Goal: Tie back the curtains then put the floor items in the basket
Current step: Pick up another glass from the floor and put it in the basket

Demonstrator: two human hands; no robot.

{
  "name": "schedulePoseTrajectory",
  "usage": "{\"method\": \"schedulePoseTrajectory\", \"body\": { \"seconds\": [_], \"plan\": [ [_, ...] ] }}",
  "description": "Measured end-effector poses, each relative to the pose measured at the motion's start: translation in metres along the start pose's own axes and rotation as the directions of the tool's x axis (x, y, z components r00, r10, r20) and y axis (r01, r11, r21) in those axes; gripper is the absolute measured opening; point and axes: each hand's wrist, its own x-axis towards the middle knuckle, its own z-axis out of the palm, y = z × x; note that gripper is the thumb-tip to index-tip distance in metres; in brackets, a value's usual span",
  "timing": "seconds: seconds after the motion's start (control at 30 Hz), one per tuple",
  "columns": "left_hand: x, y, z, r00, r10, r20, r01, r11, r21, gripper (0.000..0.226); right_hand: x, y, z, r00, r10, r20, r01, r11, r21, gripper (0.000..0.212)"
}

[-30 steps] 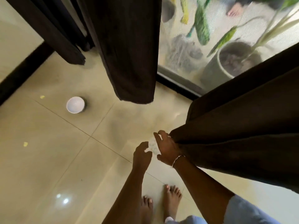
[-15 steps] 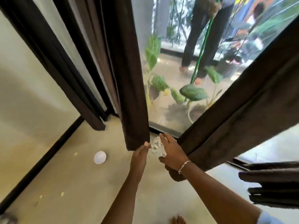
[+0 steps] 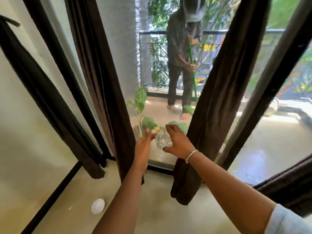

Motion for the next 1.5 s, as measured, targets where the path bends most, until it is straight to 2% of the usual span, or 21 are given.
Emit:
{"method": "schedulePoseTrajectory", "body": {
  "seconds": [0.13, 0.3, 0.47, 0.57, 0.7, 0.8, 0.9, 1.07, 1.3, 1.5],
  "plan": [
    [-0.012, 0.009, 0.037, 0.998, 0.059, 0.005, -0.059, 0.998, -0.036, 0.049, -0.030, 0.016, -0.029, 0.998, 0.039, -0.053, -0.041, 0.999, -0.029, 0.088],
    [-0.050, 0.002, 0.119, 0.998, 0.047, -0.049, -0.046, 0.999, 0.016, 0.044, -0.095, 0.060, -0.065, 0.983, 0.136, -0.123, -0.139, 0.990, -0.015, 0.088],
    [-0.101, -0.006, 0.215, 0.998, 0.022, 0.051, -0.022, 1.000, 0.007, 0.050, -0.185, 0.117, -0.110, 0.951, 0.252, -0.178, -0.254, 0.967, 0.011, 0.089],
    [-0.139, -0.012, 0.277, 0.996, 0.003, 0.088, -0.001, 1.000, -0.013, 0.046, -0.243, 0.154, -0.136, 0.929, 0.309, -0.204, -0.308, 0.951, 0.041, 0.088],
    [-0.195, -0.016, 0.361, 0.974, -0.037, 0.224, 0.047, 0.998, -0.040, 0.044, -0.324, 0.207, -0.177, 0.889, 0.391, -0.239, -0.398, 0.917, 0.018, 0.088],
    [-0.230, -0.017, 0.420, 0.949, -0.004, 0.316, 0.020, 0.999, -0.048, 0.046, -0.379, 0.242, -0.206, 0.846, 0.448, -0.289, -0.462, 0.887, 0.022, 0.088],
    [-0.265, -0.014, 0.482, 0.898, 0.013, 0.439, -0.001, 1.000, -0.027, 0.054, -0.435, 0.273, -0.237, 0.782, 0.507, -0.363, -0.531, 0.847, 0.040, 0.086],
    [-0.324, -0.012, 0.579, 0.786, 0.011, 0.618, -0.005, 1.000, -0.011, 0.056, -0.525, 0.320, -0.281, 0.640, 0.624, -0.449, -0.652, 0.750, 0.113, 0.087],
    [-0.385, -0.020, 0.701, 0.566, -0.006, 0.824, -0.068, 0.996, 0.054, 0.059, -0.623, 0.394, -0.321, 0.458, 0.722, -0.519, -0.794, 0.594, 0.125, 0.087],
    [-0.408, -0.022, 0.825, 0.328, -0.016, 0.945, -0.054, 0.998, 0.036, 0.071, -0.680, 0.476, -0.378, 0.335, 0.777, -0.533, -0.851, 0.492, 0.182, 0.080]
  ]
}}
